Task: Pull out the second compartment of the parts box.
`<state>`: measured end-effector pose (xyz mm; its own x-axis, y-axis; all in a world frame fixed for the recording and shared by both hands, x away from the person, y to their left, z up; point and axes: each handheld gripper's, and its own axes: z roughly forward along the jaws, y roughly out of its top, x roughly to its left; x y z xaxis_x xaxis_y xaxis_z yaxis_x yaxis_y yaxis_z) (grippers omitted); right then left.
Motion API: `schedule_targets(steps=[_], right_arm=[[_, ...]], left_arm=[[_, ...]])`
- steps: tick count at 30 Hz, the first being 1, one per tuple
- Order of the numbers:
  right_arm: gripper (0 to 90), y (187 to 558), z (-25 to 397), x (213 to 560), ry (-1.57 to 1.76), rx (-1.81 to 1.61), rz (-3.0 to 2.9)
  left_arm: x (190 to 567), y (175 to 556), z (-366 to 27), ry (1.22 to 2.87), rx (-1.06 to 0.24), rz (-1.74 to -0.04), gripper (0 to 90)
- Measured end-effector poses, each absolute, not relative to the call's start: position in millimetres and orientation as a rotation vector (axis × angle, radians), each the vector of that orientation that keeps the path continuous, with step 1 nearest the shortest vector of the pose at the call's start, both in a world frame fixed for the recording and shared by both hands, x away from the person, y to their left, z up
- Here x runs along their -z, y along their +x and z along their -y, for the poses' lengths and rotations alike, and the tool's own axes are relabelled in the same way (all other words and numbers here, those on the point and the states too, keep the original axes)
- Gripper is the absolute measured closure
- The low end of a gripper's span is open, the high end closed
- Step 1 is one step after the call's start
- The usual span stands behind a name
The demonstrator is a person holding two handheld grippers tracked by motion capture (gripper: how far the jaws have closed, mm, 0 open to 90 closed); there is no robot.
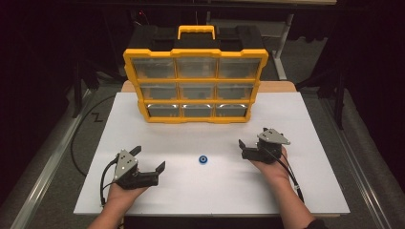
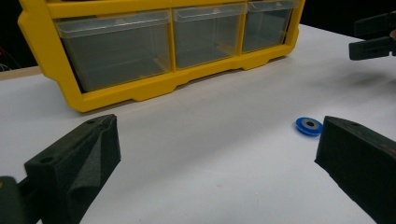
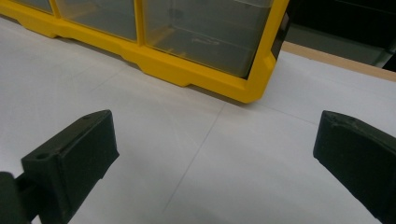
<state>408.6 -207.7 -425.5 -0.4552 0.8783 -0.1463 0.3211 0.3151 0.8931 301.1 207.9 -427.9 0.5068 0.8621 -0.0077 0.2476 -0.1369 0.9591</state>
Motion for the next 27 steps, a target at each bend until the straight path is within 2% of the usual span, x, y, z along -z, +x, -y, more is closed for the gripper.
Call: schedule_targets(steps=[7, 27], right_arm=[[1.2, 408.4, 210.4, 427.4, 1.041, -1.031, -1.966], [1.2, 396.6, 205.6, 433.2, 0.805, -0.773, -2.02]], left_arm=[[429.0, 300.7, -205.1, 1.693, -0.669, -0.919, 0.1], [428.0, 298.9, -204.1, 1.673, -0.678, -0.888, 0.2]])
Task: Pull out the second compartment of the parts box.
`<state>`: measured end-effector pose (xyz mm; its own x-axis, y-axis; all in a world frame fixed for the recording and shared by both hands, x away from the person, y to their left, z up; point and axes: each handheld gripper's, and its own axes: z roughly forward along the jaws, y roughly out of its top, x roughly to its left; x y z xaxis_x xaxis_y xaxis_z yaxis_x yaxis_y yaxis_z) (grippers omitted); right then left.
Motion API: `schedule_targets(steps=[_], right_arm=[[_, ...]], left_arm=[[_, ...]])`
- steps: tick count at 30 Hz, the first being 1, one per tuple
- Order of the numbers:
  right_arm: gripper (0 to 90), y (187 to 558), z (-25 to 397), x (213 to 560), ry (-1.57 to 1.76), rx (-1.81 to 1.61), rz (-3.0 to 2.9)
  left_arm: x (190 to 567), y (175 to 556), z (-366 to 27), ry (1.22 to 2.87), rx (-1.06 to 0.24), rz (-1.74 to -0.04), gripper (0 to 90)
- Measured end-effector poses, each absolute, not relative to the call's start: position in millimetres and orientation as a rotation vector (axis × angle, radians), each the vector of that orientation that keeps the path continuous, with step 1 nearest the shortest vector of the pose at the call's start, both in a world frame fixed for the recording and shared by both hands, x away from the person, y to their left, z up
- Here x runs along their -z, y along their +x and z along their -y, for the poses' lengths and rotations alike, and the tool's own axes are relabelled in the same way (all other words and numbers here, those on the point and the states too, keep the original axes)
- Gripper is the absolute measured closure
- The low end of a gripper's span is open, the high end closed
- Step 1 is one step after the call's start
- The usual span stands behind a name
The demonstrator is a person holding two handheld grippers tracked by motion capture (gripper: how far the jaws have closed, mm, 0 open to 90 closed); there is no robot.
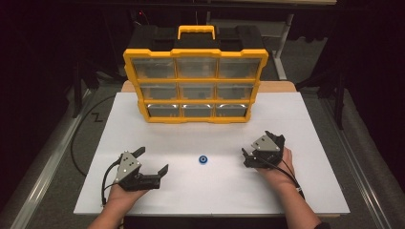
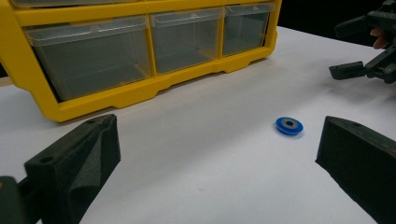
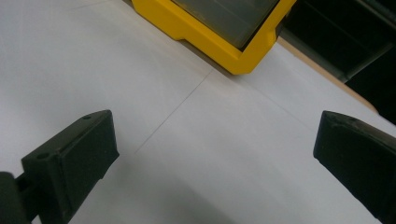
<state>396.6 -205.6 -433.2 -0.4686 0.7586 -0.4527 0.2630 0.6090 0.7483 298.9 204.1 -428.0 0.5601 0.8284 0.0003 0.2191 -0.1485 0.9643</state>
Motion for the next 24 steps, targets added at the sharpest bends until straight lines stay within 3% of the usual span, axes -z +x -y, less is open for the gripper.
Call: schedule_targets(steps=[24], right_arm=[[1.7, 385.2, 193.5, 435.5, 0.539, -0.539, -1.983]], left_arm=[[427.6, 297.8, -203.6, 1.662, -0.675, -0.867, 0.5]])
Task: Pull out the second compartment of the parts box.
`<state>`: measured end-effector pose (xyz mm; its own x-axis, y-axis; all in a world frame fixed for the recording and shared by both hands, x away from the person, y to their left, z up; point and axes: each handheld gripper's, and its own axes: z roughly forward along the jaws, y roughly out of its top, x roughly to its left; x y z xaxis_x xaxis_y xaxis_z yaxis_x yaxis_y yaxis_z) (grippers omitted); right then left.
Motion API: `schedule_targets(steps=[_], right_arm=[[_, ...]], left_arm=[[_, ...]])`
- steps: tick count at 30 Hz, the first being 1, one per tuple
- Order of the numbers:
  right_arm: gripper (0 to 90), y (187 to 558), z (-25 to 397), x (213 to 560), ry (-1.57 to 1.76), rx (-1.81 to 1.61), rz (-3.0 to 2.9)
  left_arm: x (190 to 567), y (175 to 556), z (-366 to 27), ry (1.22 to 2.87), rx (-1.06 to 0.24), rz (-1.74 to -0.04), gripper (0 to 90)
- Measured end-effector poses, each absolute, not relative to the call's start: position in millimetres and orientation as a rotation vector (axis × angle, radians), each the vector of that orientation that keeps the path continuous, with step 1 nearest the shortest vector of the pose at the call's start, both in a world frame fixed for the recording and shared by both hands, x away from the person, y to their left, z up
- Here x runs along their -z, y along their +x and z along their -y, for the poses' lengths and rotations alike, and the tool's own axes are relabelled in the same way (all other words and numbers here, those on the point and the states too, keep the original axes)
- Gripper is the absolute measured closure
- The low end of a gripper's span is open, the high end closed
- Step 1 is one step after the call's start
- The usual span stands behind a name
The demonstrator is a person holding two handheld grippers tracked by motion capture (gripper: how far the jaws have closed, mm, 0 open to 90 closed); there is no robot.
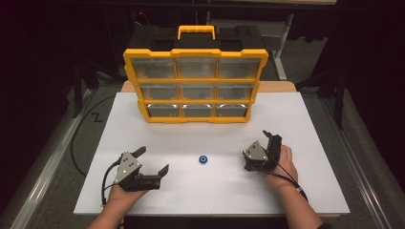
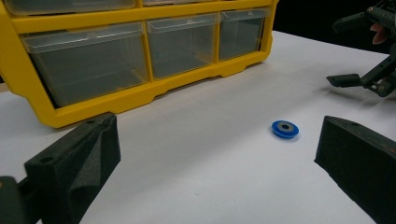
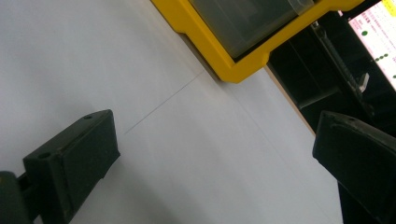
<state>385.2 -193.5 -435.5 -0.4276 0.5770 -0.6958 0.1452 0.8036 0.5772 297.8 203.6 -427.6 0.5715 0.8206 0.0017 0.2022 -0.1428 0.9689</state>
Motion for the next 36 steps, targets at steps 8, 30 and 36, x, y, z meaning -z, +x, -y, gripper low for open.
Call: schedule_targets(steps=[8, 30, 36], right_arm=[[1.7, 381.6, 188.5, 437.6, 0.455, -0.46, -1.96], [2.2, 375.0, 175.4, 438.2, 0.24, -0.275, -1.897], [2.2, 372.8, 171.6, 438.3, 0.184, -0.227, -1.881]], left_arm=[[427.5, 297.6, -203.4, 1.664, -0.676, -0.861, 0.6], [427.7, 297.9, -203.0, 1.671, -0.682, -0.862, 0.6], [427.7, 297.8, -202.5, 1.668, -0.684, -0.861, 0.6]])
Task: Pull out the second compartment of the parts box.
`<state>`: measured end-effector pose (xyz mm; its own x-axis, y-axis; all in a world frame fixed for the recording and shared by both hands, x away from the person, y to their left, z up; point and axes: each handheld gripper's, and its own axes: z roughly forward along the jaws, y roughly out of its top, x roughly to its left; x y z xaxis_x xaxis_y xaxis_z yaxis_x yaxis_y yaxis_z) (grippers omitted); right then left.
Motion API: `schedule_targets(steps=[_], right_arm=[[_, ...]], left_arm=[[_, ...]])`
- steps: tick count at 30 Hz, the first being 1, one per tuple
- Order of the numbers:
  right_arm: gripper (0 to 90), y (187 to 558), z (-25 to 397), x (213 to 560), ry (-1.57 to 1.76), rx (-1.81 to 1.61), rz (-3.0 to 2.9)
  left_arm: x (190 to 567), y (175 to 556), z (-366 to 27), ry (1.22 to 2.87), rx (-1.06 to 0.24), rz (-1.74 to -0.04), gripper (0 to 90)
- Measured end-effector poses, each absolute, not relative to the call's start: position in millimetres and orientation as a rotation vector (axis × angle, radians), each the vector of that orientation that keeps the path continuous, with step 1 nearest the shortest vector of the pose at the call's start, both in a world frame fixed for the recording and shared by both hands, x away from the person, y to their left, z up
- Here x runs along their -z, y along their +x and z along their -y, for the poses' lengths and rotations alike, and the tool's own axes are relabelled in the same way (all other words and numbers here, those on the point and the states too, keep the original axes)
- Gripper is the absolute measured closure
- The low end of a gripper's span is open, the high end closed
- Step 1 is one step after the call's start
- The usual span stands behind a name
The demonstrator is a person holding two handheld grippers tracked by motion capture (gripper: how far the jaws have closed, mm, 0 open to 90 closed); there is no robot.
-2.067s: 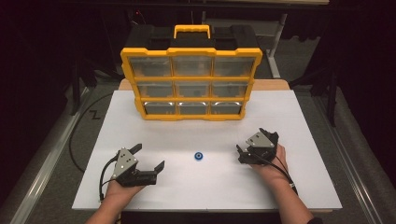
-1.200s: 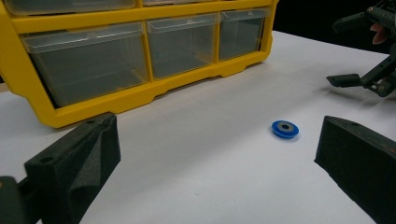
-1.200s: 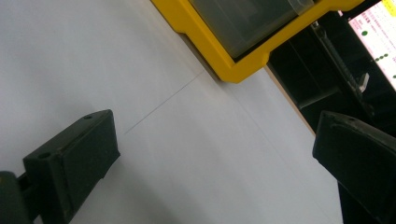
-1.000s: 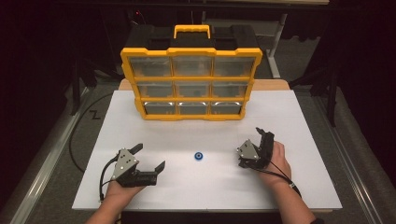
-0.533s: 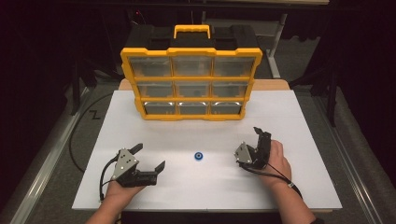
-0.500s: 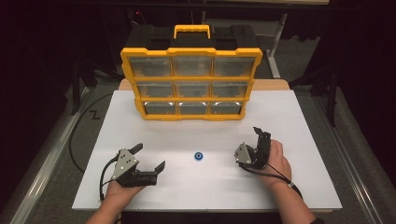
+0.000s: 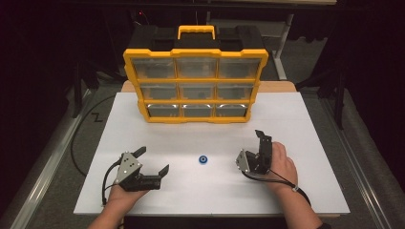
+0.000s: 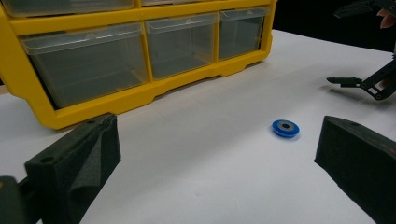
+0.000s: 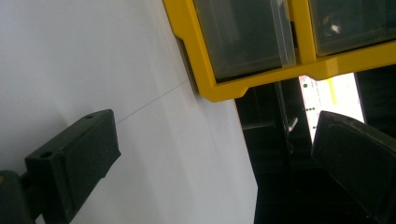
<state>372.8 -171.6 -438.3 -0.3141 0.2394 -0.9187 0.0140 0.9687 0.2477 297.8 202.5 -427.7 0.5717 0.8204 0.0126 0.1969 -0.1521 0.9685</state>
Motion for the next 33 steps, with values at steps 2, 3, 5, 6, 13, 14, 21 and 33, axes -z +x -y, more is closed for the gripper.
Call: schedule_targets(steps=[2, 3, 5, 6, 13, 14, 21, 33], right_arm=[[2.2, 372.6, 170.8, 438.4, 0.166, -0.217, -1.877], [2.2, 371.8, 169.9, 438.3, 0.15, -0.201, -1.873], [2.2, 370.8, 168.7, 438.4, 0.131, -0.183, -1.864], [2.2, 370.6, 168.4, 438.5, 0.124, -0.18, -1.865], [2.4, 369.0, 165.0, 440.2, 0.078, -0.123, -1.849], [2.4, 368.8, 164.6, 440.4, 0.074, -0.117, -1.847], [2.4, 368.7, 163.8, 440.5, 0.042, -0.083, -1.836], [8.3, 366.8, 156.6, 440.9, 0.003, -0.059, -1.817]], left_arm=[[427.7, 297.7, -202.5, 1.669, -0.686, -0.86, 0.6], [427.6, 297.6, -202.5, 1.669, -0.687, -0.859, 0.6], [427.6, 297.5, -202.4, 1.671, -0.69, -0.858, 0.6], [427.6, 297.5, -202.3, 1.675, -0.692, -0.856, 0.6], [428.0, 297.1, -200.6, 1.698, -0.713, -0.848, 0.6], [428.0, 297.1, -200.5, 1.698, -0.717, -0.85, 0.6], [427.6, 296.9, -201.1, 1.697, -0.719, -0.851, 0.6], [428.2, 297.3, -199.7, 1.722, -0.733, -0.848, 0.6]])
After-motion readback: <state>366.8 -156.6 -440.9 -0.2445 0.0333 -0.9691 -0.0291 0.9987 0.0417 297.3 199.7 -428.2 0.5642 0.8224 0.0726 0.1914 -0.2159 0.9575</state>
